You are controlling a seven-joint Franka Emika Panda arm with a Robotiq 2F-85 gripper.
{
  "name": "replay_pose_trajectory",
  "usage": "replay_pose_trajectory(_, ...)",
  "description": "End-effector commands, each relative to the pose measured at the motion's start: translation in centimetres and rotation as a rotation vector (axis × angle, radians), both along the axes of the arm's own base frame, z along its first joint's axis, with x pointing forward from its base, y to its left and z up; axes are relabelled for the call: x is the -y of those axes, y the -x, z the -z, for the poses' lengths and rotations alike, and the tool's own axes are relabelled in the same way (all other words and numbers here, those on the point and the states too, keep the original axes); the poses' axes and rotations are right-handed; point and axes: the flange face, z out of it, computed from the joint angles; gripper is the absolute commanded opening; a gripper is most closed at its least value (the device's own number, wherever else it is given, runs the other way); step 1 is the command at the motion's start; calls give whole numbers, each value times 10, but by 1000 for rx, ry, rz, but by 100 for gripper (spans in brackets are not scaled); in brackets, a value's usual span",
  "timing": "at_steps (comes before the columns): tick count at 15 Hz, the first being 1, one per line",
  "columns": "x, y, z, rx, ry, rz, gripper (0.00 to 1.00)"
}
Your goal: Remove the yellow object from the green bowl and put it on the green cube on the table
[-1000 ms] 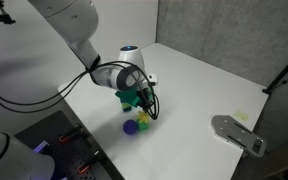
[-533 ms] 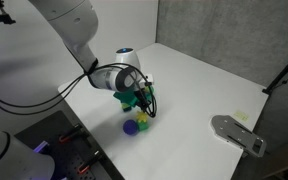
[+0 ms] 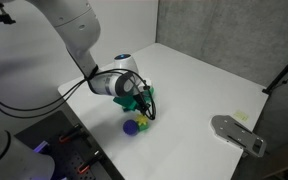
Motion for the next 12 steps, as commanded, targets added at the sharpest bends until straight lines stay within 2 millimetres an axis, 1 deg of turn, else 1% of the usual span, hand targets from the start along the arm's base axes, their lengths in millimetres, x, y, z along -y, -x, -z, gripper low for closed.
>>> replay_pose_trajectory(1, -1, -2, 4, 26, 13, -6, 4)
replay_pose_trajectory(4, -3, -1, 6, 33, 15, -10, 5)
replay_pose_trajectory(5, -4, -1, 4, 35, 12, -7, 35)
replay_pose_trajectory(6, -4, -2, 2, 39, 10, -5, 34)
replay_pose_trajectory(7, -4, -2, -2, 41, 7, 2, 35)
replay_pose_trajectory(8, -3, -3, -5, 44, 2, 10, 43)
replay_pose_trajectory(9, -2, -4, -11, 49, -7, 23, 50)
replay_pose_trajectory(11, -1, -7, -24, 64, -21, 46, 67)
replay_pose_trajectory(12, -1, -10, -32, 76, -26, 56, 74)
